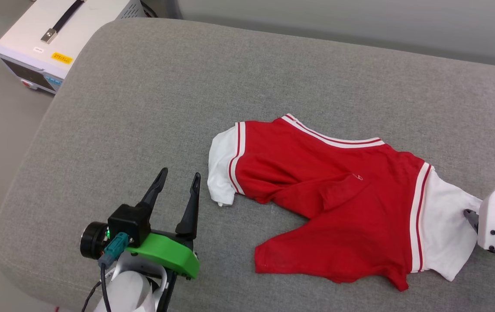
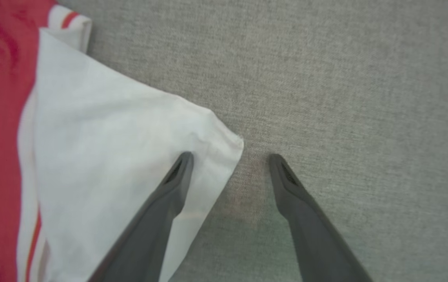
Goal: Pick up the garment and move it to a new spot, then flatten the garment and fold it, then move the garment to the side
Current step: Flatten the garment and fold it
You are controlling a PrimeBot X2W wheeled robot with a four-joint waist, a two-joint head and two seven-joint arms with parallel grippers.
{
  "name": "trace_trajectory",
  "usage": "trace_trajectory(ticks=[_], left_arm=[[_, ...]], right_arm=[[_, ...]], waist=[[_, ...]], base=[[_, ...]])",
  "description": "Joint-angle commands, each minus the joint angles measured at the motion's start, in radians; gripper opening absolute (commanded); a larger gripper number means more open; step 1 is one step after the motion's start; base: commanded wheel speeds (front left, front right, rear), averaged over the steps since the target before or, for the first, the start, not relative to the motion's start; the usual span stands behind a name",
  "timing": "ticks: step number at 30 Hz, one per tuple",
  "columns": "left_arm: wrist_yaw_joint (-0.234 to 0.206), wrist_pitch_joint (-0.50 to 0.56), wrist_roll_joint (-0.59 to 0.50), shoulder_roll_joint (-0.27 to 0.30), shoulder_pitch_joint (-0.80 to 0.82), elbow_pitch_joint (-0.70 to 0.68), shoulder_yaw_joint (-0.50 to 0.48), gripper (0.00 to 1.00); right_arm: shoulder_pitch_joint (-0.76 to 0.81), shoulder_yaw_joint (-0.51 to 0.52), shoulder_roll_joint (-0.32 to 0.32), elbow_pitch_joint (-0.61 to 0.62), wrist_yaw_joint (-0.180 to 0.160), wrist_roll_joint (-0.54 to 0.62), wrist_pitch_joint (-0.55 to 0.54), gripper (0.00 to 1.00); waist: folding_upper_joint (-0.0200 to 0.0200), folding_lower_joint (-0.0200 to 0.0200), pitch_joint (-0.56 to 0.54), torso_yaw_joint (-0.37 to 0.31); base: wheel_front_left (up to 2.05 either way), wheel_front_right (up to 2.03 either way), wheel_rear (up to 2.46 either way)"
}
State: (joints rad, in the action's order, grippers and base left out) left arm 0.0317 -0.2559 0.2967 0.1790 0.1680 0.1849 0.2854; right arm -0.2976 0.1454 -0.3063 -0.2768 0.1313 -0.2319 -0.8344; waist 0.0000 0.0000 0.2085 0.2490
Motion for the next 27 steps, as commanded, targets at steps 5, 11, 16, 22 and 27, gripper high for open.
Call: trace_trajectory(ticks=[5,11,16,22,27], left_arm=[[0.01,-0.006,-0.012,-0.011,0.016,0.003,-0.011,1.0],[0.015,-0.006,-0.017,-0.011,0.009,0.018,-0.018,1.0],[0.018,-0.006,-0.02,-0.011,-0.001,0.024,-0.019,1.0],[0.02,-0.006,-0.022,-0.008,-0.01,0.019,-0.024,1.0],[0.024,-0.006,-0.024,-0.008,0.002,0.013,-0.026,1.0]], right_arm=[[-0.005,-0.033,-0.005,-0.049,-0.001,-0.019,0.017,0.0],[0.003,-0.013,-0.035,-0.068,-0.001,-0.017,0.06,0.0],[0.012,0.034,-0.074,-0.065,-0.001,0.007,0.091,0.0],[0.024,0.055,-0.155,-0.063,-0.001,0.052,0.109,0.0],[-0.004,0.05,-0.234,-0.114,-0.001,0.098,0.143,0.0]], waist=[[0.0,0.0,0.014,0.009],[0.0,0.0,-0.021,-0.007],[0.0,0.0,-0.052,-0.021],[0.0,0.0,-0.054,-0.038],[0.0,0.0,-0.027,-0.045]], base=[[0.0,0.0,0.0],[0.0,0.0,0.0],[0.0,0.0,0.0],[0.0,0.0,0.0],[0.0,0.0,0.0]])
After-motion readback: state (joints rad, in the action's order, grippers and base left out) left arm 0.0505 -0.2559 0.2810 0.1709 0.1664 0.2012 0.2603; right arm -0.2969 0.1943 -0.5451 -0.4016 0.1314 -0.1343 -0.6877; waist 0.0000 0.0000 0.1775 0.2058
